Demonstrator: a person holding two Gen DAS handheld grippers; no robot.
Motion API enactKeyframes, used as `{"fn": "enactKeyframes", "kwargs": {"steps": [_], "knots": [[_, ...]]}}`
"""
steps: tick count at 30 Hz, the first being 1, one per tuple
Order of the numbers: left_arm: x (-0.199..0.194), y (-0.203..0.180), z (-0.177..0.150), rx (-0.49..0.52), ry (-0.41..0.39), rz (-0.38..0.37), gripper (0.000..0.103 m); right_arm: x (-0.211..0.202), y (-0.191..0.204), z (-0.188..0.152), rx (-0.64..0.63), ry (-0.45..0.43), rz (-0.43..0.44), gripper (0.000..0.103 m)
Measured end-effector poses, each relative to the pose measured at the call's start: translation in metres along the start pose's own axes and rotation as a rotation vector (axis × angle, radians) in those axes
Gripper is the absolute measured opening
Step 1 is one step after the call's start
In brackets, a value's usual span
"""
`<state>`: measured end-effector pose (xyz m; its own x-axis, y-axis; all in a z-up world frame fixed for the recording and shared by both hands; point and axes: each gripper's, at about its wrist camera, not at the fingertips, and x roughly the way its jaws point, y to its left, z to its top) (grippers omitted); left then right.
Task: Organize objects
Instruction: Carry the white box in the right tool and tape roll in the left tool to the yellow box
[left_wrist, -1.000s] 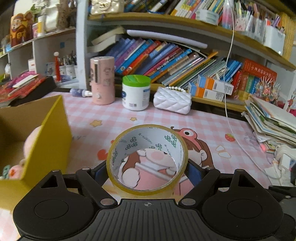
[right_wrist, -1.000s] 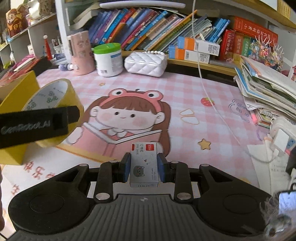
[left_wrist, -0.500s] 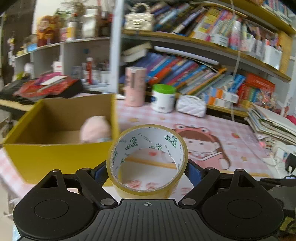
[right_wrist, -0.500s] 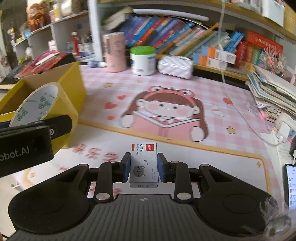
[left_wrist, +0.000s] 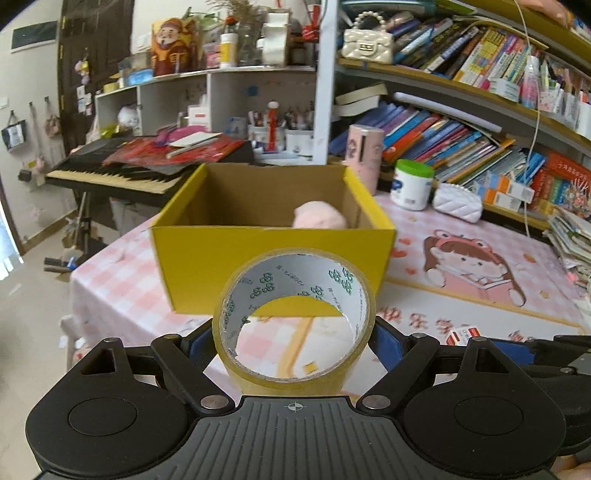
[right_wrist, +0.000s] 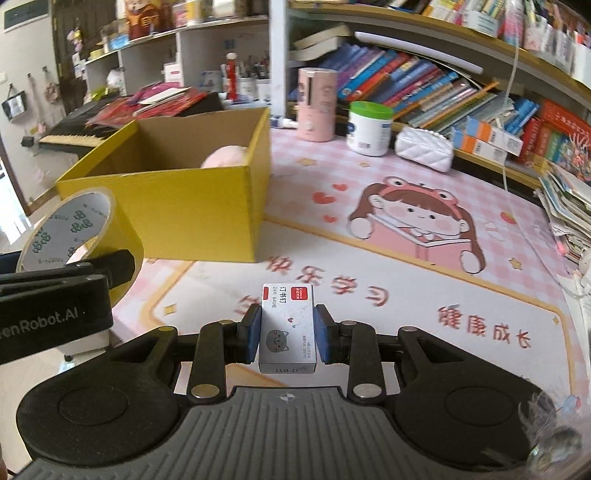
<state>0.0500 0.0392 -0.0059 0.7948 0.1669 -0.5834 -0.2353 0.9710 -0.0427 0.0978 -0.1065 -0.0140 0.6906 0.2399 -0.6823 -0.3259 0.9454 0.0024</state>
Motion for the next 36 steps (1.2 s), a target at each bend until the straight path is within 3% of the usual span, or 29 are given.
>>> {"fn": "enactKeyframes", "kwargs": {"steps": [18, 36], "knots": [[-0.030, 0.058, -0.013, 0.011, -0.037, 0.049, 0.086, -0.010, 0.074, -0.012, -0.057, -0.012, 0.050, 0.028], [-0.027, 0.070, -0.002, 0.002, -0.067, 0.032, 0.086, -0.010, 0.094, -0.004, -0.109, -0.025, 0.044, 0.028]]}}
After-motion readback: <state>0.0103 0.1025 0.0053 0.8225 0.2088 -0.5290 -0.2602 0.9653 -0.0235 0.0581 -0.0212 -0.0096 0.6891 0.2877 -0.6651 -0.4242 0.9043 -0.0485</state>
